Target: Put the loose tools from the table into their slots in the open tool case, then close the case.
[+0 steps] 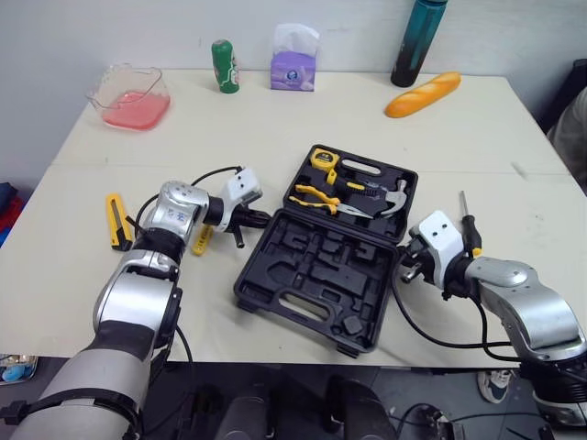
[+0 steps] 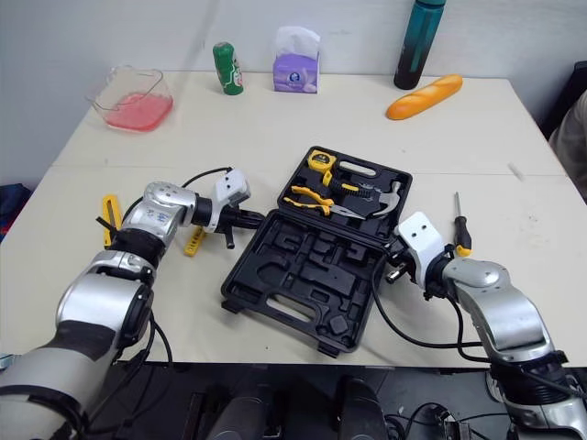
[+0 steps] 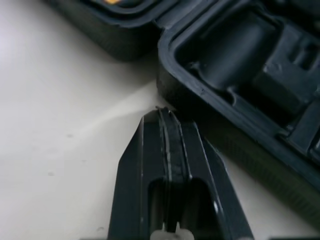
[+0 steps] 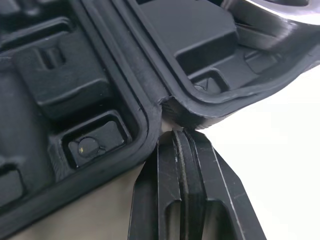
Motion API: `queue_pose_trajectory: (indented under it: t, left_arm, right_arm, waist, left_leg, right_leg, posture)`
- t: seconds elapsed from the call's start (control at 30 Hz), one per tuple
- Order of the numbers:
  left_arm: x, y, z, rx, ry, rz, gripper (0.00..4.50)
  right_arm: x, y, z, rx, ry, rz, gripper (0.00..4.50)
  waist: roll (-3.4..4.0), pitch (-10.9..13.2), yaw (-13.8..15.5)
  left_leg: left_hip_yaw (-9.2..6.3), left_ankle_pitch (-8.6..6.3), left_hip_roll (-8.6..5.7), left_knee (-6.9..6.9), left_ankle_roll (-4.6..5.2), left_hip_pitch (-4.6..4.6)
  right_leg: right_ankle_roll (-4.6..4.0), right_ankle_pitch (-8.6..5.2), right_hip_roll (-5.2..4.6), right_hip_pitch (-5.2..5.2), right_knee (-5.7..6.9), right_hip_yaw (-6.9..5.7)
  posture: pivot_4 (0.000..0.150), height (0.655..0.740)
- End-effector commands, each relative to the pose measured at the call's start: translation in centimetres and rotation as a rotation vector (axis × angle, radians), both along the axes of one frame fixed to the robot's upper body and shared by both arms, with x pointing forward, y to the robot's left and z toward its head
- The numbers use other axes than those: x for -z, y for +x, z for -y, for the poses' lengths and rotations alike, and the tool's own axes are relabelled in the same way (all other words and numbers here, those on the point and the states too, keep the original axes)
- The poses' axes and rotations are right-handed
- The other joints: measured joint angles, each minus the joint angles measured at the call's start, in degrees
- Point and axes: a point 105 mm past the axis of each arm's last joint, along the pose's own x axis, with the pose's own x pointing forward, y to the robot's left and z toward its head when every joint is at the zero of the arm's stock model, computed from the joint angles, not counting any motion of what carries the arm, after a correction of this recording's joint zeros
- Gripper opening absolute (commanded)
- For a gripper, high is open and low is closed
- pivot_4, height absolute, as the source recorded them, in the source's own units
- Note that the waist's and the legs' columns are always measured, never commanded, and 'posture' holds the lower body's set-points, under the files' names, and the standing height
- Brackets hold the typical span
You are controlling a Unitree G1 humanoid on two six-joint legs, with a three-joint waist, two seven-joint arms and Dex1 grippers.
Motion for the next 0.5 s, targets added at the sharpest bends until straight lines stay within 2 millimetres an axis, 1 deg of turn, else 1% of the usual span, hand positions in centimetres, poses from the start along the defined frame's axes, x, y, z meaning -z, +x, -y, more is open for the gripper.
queue_pose_trajectory:
  t: [0.03, 0.13, 0.23, 0.3, 0.37, 0.5]
  left_arm:
    - [0.4, -0.6, 1.4, 0.038, -0.001, -0.015, 0.00]
    - [0.6, 0.2, -0.1, -0.050, 0.024, 0.003, 0.00]
    - [-0.4, 1.2, -0.6, -0.116, 0.008, 0.030, 0.00]
    - [-1.2, 1.7, -0.3, -0.140, -0.022, 0.046, 0.00]
    - [-1.9, 2.0, 0.7, -0.142, -0.057, 0.051, 0.00]
    - [-1.9, 1.9, 2.4, -0.109, -0.068, 0.049, 0.00]
  right_arm:
    - [-1.1, -0.3, -0.6, -0.089, -0.035, 0.054, 0.06]
    - [-0.8, -0.2, 1.0, -0.071, -0.091, 0.048, 0.06]
    - [-0.9, 0.0, 2.1, -0.048, -0.104, 0.051, 0.06]
    - [-1.0, 0.2, 2.4, -0.043, -0.106, 0.055, 0.06]
    - [-0.9, 0.4, 2.5, -0.040, -0.104, 0.057, 0.06]
    - [-1.1, 0.6, 2.3, -0.044, -0.094, 0.068, 0.06]
  waist:
    - [0.00, 0.00, 0.10]
    - [-0.01, -0.02, 0.25]
    - [-0.05, -0.03, 0.20]
    - [-0.05, -0.03, 0.15]
    - [-0.05, -0.03, 0.09]
    - [-0.05, -0.03, 0.05]
  left_leg:
    - [0.00, 0.00, 0.00, 0.01, 0.00, 0.00]
    - [0.00, 0.00, -0.01, 0.03, 0.01, 0.02]
    - [0.00, 0.00, -0.01, 0.06, 0.02, 0.06]
    - [0.00, 0.00, 0.01, 0.10, 0.02, 0.08]
    - [0.01, 0.00, 0.03, 0.14, 0.02, 0.07]
    - [0.01, 0.00, 0.02, 0.14, 0.03, 0.01]
  right_leg:
    - [0.00, 0.00, 0.00, 0.00, 0.00, 0.00]
    - [0.00, 0.00, -0.01, 0.03, 0.02, 0.00]
    - [-0.01, 0.02, -0.02, 0.07, 0.04, 0.01]
    - [-0.03, 0.05, -0.02, 0.08, 0.08, 0.02]
    - [-0.05, 0.06, -0.01, 0.08, 0.09, 0.02]
    - [-0.04, 0.07, -0.01, 0.06, 0.05, 0.01]
  posture:
    - [0.150, 0.7348]
    - [0.150, 0.7348]
    - [0.150, 0.7348]
    - [0.150, 0.7348]
    - [0.150, 0.7348]
    - [0.150, 0.7348]
